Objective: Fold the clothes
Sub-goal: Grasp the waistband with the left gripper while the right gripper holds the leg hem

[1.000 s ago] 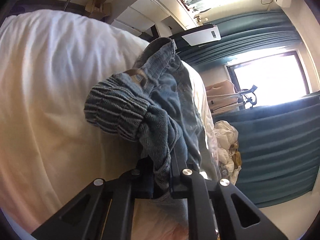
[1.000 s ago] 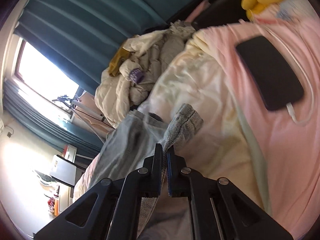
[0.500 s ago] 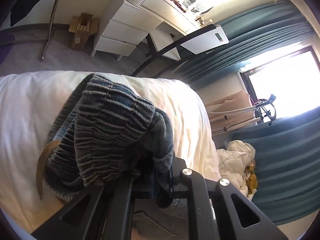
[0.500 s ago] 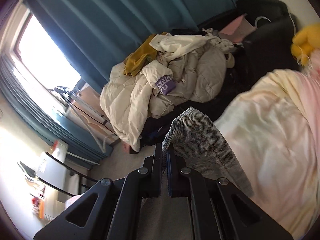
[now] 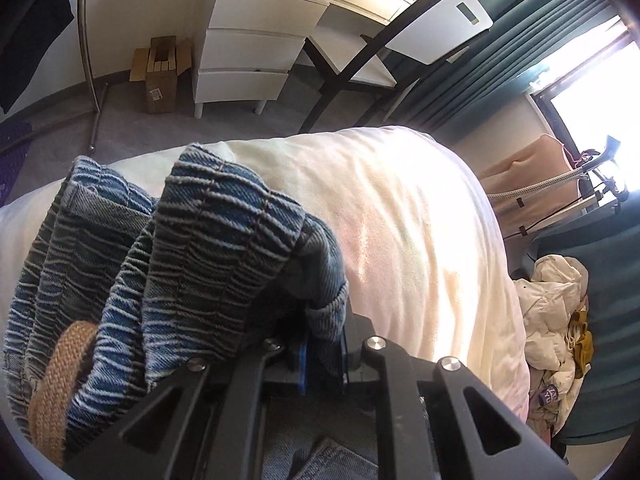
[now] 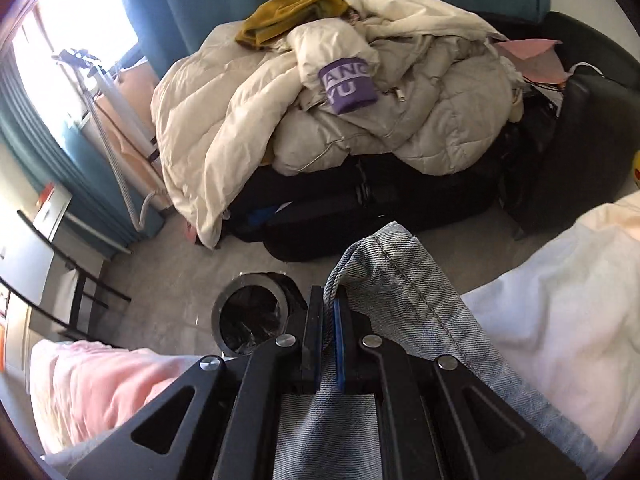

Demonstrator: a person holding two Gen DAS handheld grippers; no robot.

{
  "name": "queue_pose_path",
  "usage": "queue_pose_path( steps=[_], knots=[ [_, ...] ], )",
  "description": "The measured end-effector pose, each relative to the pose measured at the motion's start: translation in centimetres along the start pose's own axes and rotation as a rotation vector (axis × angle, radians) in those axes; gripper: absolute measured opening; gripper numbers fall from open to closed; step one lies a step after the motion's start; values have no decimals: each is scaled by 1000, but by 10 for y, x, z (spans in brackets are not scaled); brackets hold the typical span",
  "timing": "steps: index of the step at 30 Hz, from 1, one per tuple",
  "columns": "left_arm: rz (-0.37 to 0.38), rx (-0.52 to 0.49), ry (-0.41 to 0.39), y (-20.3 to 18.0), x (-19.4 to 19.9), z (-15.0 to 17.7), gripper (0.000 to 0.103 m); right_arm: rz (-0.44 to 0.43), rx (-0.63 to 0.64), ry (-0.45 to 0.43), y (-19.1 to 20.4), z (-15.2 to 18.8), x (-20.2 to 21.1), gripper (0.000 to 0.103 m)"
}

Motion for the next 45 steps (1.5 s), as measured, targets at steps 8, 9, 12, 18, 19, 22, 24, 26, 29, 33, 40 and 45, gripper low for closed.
queue_pose_path(
  steps=[8, 9, 12, 18, 19, 22, 24, 26, 29, 33, 40, 45],
  knots=[
    [169, 65, -4, 10, 60, 6, 35, -130, 7, -69, -22, -15, 75, 23],
    [195, 78, -9, 12, 70, 7, 43, -131, 10, -95, -27, -18, 88, 29],
    [229, 99, -28, 30, 100, 15, 55, -140, -21, -155, -50, -21, 129, 48],
    [306, 295, 8, 86, 144, 45, 56, -212, -236, -91, -105, 19, 174, 60],
    [312, 338, 12, 98, 150, 50, 56, -245, -290, -80, -113, 26, 179, 60],
    [332, 379, 41, 115, 157, 59, 56, -295, -357, -35, -128, 51, 190, 63],
    [345, 380, 39, 122, 159, 62, 56, -325, -349, 11, -130, 67, 189, 65],
    [355, 387, 29, 123, 154, 65, 56, -347, -361, 48, -130, 79, 183, 65],
    [378, 377, 41, 113, 137, 72, 56, -388, -403, 69, -121, 88, 169, 65],
    [368, 306, 13, 96, 113, 78, 56, -388, -422, 91, -105, 93, 142, 65],
    [283, 276, -43, 77, 86, 72, 13, -324, -390, 23, -97, 89, 113, 24],
    [210, 168, -149, 59, 99, 56, 2, -232, -312, -19, -96, 85, 116, 8]
  ],
)
Point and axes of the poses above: each gripper's, at about its wrist camera, not at the fingertips, and x roughly against the way its jaws point, y to its left, z to its underside, the point moved 5 cm from there along -x, roughly the way its jaws point, and after that the axes turned 15 degrees about -y, right-handed, at the moved point
